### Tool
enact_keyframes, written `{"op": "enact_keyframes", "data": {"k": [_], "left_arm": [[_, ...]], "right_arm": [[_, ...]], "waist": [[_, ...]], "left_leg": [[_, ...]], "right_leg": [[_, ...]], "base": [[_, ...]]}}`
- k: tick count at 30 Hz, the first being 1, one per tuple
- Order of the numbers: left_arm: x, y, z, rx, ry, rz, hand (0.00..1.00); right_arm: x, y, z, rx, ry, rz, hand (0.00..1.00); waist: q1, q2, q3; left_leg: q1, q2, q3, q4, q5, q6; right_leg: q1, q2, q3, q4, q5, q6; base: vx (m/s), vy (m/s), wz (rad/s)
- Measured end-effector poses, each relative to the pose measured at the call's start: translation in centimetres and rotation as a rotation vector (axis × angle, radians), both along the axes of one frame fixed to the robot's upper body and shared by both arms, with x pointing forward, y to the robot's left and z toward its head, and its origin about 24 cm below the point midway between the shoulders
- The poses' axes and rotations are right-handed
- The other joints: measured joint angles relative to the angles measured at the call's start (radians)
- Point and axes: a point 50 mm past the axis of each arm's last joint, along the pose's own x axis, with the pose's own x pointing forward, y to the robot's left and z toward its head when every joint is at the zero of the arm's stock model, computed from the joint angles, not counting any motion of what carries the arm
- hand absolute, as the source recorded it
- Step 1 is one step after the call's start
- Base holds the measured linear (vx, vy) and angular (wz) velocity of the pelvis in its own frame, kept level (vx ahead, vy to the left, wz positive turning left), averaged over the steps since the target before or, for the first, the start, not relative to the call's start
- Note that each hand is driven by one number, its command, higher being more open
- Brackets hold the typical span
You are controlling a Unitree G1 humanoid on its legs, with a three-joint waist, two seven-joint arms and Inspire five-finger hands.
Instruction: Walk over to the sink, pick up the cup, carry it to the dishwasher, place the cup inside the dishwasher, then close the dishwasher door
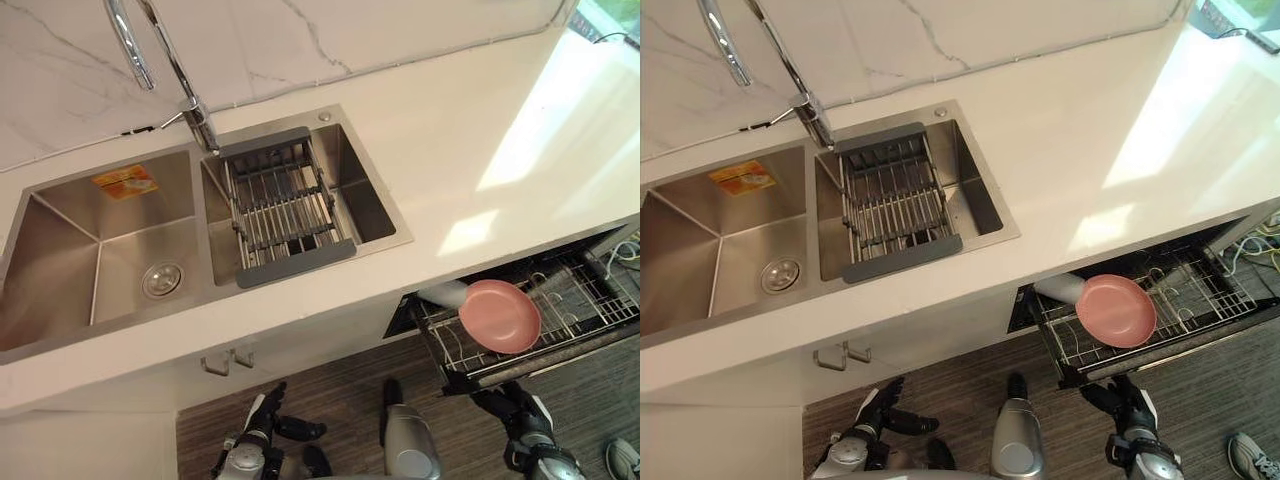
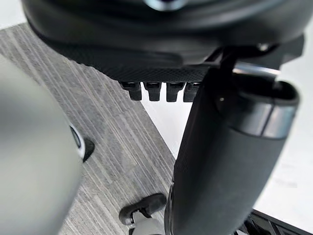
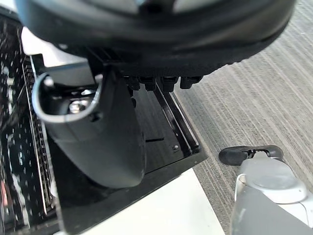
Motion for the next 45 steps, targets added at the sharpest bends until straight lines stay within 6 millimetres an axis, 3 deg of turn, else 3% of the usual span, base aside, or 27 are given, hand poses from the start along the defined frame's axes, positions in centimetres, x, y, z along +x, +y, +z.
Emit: {"op": "enact_keyframes", "data": {"k": [8,20,31,37,45], "left_arm": [[-0.1,-0.1,-0.1,-0.003,-0.002,-0.008,1.0],[0.2,-0.5,0.2,-0.023,-0.037,0.001,1.0],[0.3,-0.5,0.2,-0.027,-0.042,0.017,1.0],[0.5,-0.5,0.4,-0.018,-0.058,0.029,1.0],[0.3,-0.4,0.3,-0.016,-0.045,0.04,1.0]], "right_arm": [[4.8,-0.4,3.0,-0.071,-0.116,0.08,1.0],[11.9,1.4,7.4,-0.189,-0.273,0.166,1.0],[12.9,1.1,8.5,-0.322,-0.246,0.233,1.0],[12.6,0.9,8.4,-0.327,-0.239,0.245,1.0],[8.1,1.4,8.3,-0.3,-0.265,0.316,1.0]], "waist": [[0.001,0.054,0.016],[0.008,0.097,0.058],[-0.001,0.114,0.066],[-0.003,0.112,0.068],[-0.006,0.104,0.068]], "left_leg": [[-0.031,-0.003,-0.038,0.001,0.015,0.006],[-0.058,0.002,-0.062,0.016,0.018,0.007],[-0.11,0.009,-0.085,0.017,0.043,0.008],[-0.117,0.026,-0.114,0.02,0.052,-0.011],[-0.061,0.048,-0.198,-0.006,0.065,-0.035]], "right_leg": [[-0.001,-0.012,-0.031,-0.019,0.009,-0.001],[-0.006,-0.013,-0.051,-0.028,0.012,-0.004],[-0.002,-0.007,-0.079,-0.111,0.051,-0.018],[0.025,0.008,-0.1,-0.147,0.066,-0.027],[0.12,0.024,-0.183,-0.159,0.046,-0.033]], "base": [[0.0,-0.023,0.13],[0.01,-0.017,0.06],[-0.03,-0.023,0.06],[-0.04,-0.051,0.14],[0.02,-0.043,0.25]]}}
